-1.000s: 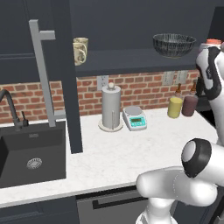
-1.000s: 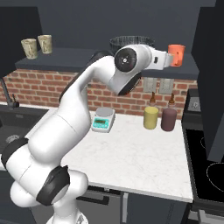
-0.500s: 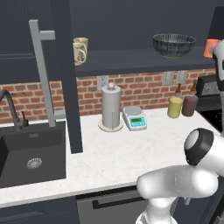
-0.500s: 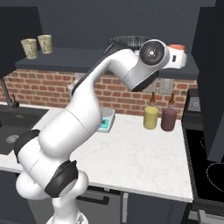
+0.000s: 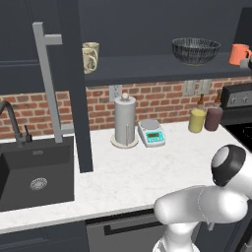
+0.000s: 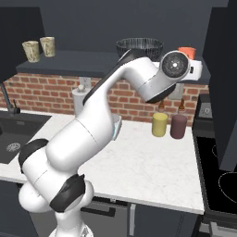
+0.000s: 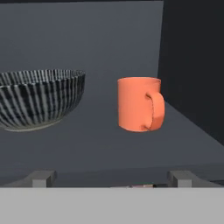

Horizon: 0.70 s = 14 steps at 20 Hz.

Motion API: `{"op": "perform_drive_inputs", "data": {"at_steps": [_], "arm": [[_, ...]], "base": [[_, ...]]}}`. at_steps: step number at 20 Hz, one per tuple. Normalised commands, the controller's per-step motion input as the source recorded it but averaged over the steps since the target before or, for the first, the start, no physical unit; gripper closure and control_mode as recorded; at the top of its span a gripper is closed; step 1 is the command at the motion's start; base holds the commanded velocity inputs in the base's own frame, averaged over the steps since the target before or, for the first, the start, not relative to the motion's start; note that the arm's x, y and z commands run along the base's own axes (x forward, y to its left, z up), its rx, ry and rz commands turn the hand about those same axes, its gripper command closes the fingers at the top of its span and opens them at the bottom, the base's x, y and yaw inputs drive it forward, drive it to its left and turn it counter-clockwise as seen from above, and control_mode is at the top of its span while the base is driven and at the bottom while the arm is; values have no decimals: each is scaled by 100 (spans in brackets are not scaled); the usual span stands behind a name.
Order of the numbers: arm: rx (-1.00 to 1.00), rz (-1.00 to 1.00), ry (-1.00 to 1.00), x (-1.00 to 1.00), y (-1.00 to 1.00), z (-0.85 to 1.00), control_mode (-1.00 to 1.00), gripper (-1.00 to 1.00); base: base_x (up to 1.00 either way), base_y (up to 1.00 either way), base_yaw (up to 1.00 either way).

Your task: Gather all objects into one cabinet and sort the glasses and bowls to opposite sides.

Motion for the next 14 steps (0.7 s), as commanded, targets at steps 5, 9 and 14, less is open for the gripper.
{"op": "perform_drive_inputs", "data": {"at_steps": [5,9,14], "arm": [[0,0,0,2,0,-15,-100,-100],[0,0,0,11,-1,0,-100,-100],[0,1,0,14,-15,0,-100,-100]], "base": [[0,0,0],[0,0,0],[0,0,0]]}}
